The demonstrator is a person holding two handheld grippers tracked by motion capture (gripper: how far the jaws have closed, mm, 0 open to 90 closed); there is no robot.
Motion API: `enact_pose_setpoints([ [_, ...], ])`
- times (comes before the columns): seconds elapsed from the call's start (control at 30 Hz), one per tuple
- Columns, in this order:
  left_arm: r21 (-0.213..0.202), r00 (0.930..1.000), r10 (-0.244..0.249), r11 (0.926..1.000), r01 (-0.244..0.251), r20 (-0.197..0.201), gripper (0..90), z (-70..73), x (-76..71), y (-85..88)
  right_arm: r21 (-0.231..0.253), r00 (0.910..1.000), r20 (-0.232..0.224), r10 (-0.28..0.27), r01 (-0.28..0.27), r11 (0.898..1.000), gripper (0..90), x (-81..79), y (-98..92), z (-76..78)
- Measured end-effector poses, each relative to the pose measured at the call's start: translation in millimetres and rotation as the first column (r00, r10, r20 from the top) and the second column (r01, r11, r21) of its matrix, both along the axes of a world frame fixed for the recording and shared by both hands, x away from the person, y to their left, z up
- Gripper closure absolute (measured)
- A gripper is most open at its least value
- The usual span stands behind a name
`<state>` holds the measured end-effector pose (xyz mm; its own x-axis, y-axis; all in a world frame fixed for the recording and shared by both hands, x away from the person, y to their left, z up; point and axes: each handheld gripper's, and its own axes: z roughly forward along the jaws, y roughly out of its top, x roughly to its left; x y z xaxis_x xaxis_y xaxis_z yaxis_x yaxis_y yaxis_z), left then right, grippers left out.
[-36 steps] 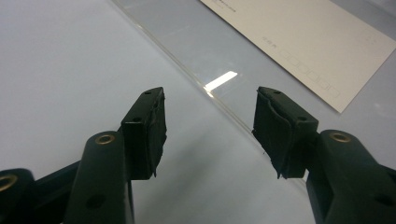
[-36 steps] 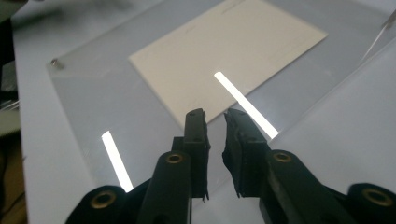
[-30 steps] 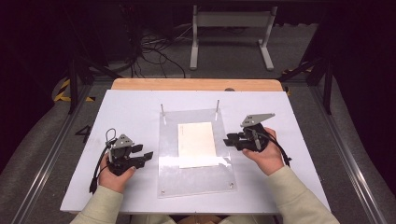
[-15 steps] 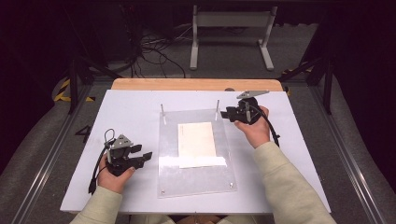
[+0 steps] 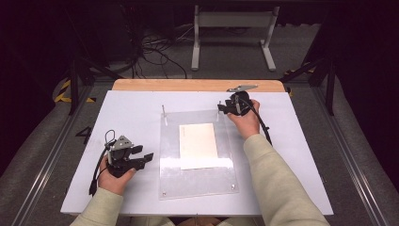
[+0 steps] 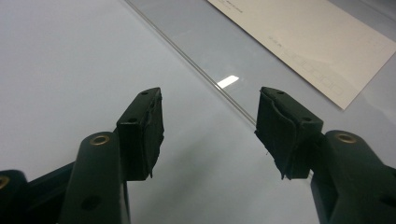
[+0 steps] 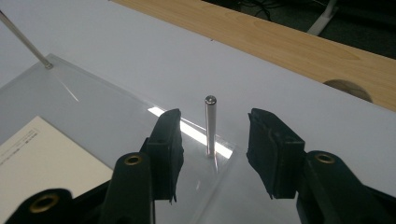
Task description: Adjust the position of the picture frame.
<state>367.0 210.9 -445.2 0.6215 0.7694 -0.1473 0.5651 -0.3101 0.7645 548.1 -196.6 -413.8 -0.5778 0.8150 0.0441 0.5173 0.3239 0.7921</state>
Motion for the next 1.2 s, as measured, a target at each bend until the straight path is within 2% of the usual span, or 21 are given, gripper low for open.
enact_pose_setpoints([
  [0.13, -0.001, 1.0, 0.0, 1.0, 0.0, -0.001, 41.5, -0.4, 0.3, 1.0, -0.026, 0.9998, 0.013, 0.018, -0.018, 1.0, 62.2, 7.5, 8.2, -3.1],
  [0.23, -0.002, 1.0, -0.001, 1.0, 0.001, -0.002, 41.5, -0.7, 0.5, 1.1, -0.067, 0.999, 0.011, 0.044, -0.043, 0.997, 83.6, 10.5, 13.7, -5.0],
  [0.37, 0.002, 1.0, -0.006, 1.0, 0.006, 0.0, 41.5, -1.1, 0.6, 0.5, -0.126, 0.9977, 0.032, 0.06, -0.055, 0.991, 84.9, 7.1, 16.6, -3.3],
  [0.5, 0.002, 0.9999, -0.01, 1.0, 0.01, -0.004, 41.5, -1.0, 0.7, -1.4, -0.159, 0.9966, 0.044, 0.07, -0.062, 0.985, 85.0, -1.4, 11.5, 3.3],
  [0.8, 0.014, 0.9994, -0.035, 0.9993, 0.035, -0.008, 41.5, -2.4, 1.7, -12.2, -0.147, 0.9964, 0.044, 0.073, -0.066, 0.987, 85.0, -22.7, -19.7, 6.2],
  [0.9, 0.022, 0.9982, -0.061, 0.9979, 0.061, -0.002, 41.5, -2.1, 1.2, -17.6, -0.148, 0.997, 0.037, 0.068, -0.061, 0.987, 85.0, -27.6, -25.7, 4.1],
  [1.0, 0.019, 0.9971, -0.076, 0.9969, 0.076, -0.008, 41.5, -2.2, -0.2, -21.3, -0.121, 0.9979, 0.019, 0.062, -0.059, 0.991, 84.9, -29.2, -32.9, -1.6],
  [1.07, 0.023, 0.9962, -0.087, 0.9959, 0.087, -0.006, 41.4, -1.9, -1.3, -22.2, -0.107, 0.998, 0.021, 0.059, -0.057, 0.993, 84.9, -29.8, -34.9, -3.6],
  [1.2, 0.013, 0.994, -0.109, 0.994, 0.109, -0.006, 41.4, -0.9, -6.7, -23.2, -0.121, 0.9977, 0.028, 0.062, -0.059, 0.991, 84.9, -32.0, -33.8, -3.4],
])
